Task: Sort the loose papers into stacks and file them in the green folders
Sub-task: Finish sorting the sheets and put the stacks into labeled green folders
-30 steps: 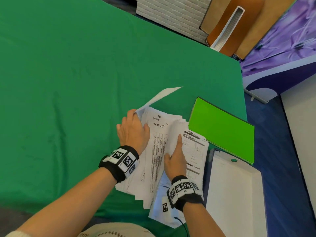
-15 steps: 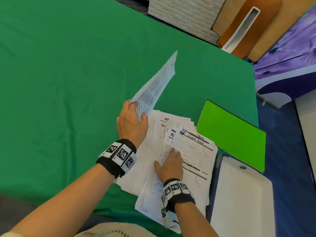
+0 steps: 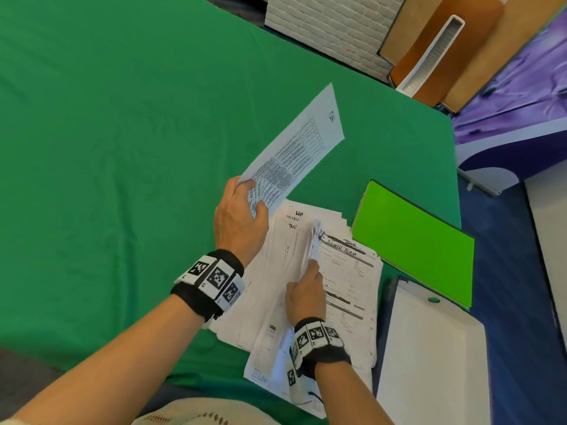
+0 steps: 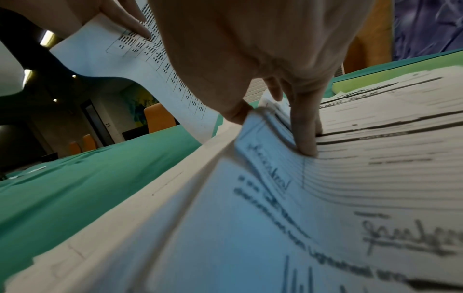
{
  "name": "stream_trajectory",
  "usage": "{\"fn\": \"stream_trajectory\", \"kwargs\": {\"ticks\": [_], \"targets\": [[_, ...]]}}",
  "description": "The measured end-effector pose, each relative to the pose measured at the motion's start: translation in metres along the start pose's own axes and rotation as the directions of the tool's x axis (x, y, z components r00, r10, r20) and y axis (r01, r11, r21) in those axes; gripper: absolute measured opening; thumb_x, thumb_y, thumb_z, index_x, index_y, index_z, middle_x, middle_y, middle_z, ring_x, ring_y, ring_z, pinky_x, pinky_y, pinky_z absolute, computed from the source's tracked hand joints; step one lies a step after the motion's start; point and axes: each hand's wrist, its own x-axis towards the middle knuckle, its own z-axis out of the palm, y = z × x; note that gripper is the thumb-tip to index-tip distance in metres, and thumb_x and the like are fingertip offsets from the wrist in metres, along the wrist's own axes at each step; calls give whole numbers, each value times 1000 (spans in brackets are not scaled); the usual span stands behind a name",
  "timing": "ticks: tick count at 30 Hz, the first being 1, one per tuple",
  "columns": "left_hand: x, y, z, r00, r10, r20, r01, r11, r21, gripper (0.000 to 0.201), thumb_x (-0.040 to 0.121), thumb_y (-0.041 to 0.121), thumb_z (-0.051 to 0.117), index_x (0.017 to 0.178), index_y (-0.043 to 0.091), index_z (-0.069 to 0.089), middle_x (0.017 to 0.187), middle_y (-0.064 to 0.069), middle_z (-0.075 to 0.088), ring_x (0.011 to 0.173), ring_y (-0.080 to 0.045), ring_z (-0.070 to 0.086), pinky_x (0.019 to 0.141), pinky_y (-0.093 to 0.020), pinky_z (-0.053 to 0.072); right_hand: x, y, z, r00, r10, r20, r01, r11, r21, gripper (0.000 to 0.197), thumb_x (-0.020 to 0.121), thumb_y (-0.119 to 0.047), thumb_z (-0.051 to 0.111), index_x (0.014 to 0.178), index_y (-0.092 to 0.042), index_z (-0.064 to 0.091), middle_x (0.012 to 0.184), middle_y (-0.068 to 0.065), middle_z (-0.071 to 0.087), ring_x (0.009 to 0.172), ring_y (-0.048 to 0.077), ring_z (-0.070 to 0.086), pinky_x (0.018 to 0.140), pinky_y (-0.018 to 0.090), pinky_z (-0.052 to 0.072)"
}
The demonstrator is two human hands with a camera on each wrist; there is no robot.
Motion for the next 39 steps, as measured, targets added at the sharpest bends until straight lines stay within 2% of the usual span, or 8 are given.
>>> {"fn": "stream_trajectory", "kwargs": {"ticks": [7, 11, 16, 22, 25, 28, 34, 39], "targets": [[-2, 3, 2, 1000, 18, 1, -18, 999, -38, 33, 91, 12, 57, 124, 7, 58, 125, 0, 53, 104, -6, 49, 89, -16, 34, -2, 12, -18, 996, -18, -92, 24, 998, 60, 79, 94, -13, 49, 151, -39, 1, 140, 11, 35, 103, 30, 58, 85, 38, 49], [-1, 4, 0, 1000, 23, -17, -24, 997, -68, 33, 91, 12, 57, 124, 9, 58, 124, 0, 54, 106, -6, 49, 91, -18, 35, -1, 24, -24, 994, 30, -104, -28, 1000, 13, 43, 94, -4, 48, 136, -12, 51, 122, 13, 53, 108, 28, 56, 92, 32, 46], [3, 7, -6, 1000, 0, -1, 0, 992, -124, 30, 91, 12, 57, 121, 9, 62, 123, 1, 57, 107, -7, 52, 93, -19, 36, -7, 43, -45, 965, 132, -225, -103, 985, 135, 35, 92, 2, 48, 125, -2, 61, 119, 18, 61, 108, 31, 57, 96, 32, 42], [-11, -10, 4, 921, -89, 380, 143, 983, -117, 26, 91, 9, 62, 115, 19, 65, 132, 2, 57, 102, -3, 54, 91, -15, 39, -23, 73, -78, 914, 178, -365, -107, 972, 208, 35, 90, 3, 48, 120, -3, 64, 120, 24, 62, 105, 37, 59, 92, 32, 42], [-32, -29, 25, 824, -123, 554, 148, 989, -1, 30, 90, 4, 63, 113, 23, 65, 136, 1, 56, 127, -15, 49, 110, -31, 36, -33, 80, -88, 894, 196, -403, -115, 970, 216, 35, 90, 3, 49, 121, -2, 64, 118, 24, 62, 106, 37, 58, 93, 32, 40], [-58, -44, 40, 790, -127, 600, 80, 991, 104, 37, 88, -1, 61, 118, 21, 63, 130, 2, 58, 122, -20, 54, 106, -33, 42, -41, 83, -93, 886, 197, -419, -121, 972, 202, 36, 91, 3, 48, 123, -2, 63, 117, 25, 61, 106, 37, 57, 94, 33, 41], [-103, -57, 61, 672, -22, 741, -30, 998, 56, 58, 85, -6, 57, 134, 25, 50, 135, 1, 54, 121, -20, 53, 103, -29, 41, -38, 63, -90, 951, 55, -304, 15, 975, 222, 52, 92, 2, 46, 142, -11, 42, 129, 18, 57, 111, 30, 57, 95, 29, 42], [-115, -61, 61, 614, -21, 789, 84, 996, -39, 74, 85, 25, 69, 147, 29, 29, 141, 1, 43, 124, -20, 49, 104, -38, 42, -31, 51, -66, 996, -90, 10, 72, 853, 517, 75, 97, -46, 48, 150, -47, -6, 147, -11, 31, 127, 10, 46, 107, 27, 32]]}}
